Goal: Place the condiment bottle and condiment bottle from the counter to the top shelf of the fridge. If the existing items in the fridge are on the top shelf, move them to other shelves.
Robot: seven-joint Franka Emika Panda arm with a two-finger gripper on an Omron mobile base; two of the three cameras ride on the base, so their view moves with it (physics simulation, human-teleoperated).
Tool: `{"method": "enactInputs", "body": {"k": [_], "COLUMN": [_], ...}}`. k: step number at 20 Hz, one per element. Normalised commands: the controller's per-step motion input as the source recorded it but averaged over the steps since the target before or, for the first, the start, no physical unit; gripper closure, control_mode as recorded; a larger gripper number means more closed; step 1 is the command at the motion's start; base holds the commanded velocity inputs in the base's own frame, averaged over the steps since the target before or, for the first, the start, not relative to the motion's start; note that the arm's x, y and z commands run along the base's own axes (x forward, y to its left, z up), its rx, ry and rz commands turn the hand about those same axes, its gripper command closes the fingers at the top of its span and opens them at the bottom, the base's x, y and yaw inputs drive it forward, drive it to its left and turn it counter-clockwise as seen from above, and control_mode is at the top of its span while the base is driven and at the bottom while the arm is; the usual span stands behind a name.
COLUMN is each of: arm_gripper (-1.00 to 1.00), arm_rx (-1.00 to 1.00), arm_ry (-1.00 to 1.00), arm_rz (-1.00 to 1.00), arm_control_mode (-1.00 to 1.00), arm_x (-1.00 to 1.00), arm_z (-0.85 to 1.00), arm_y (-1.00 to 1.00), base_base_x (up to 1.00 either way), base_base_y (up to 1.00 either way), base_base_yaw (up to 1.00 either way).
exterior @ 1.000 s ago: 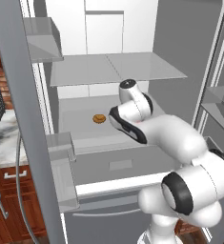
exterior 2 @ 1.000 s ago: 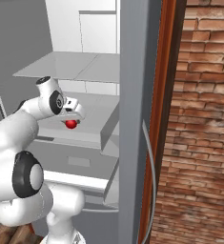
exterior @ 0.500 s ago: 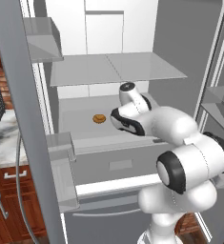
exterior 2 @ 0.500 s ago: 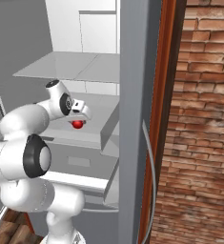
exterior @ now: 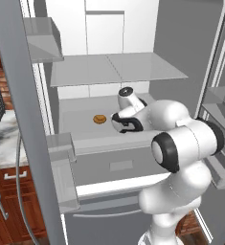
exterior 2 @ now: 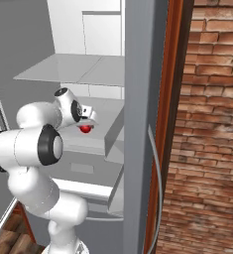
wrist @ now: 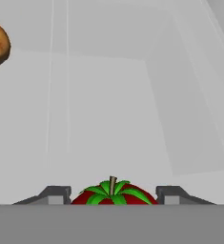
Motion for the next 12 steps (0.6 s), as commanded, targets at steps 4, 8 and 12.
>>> {"method": "enactInputs", "body": {"k": [4,8,12], "arm_gripper": [1.0,-1.0,-1.0], "arm_rx": [0.0,0.0,0.0], "arm_ry": [-0.04,-0.05,0.0], "arm_rz": [0.0,0.0,0.0], "arm_control_mode": [-1.0,-1.0,-1.0], "arm_x": [0.86,0.91,0.2], "arm_z": [-0.26,-0.2,-0.02], "arm_y": [0.0,0.0,0.0], "base_base_x": [0.0,0.0,0.0], "base_base_y": [0.0,0.0,0.0], "base_base_yaw": [0.0,0.0,0.0]}}
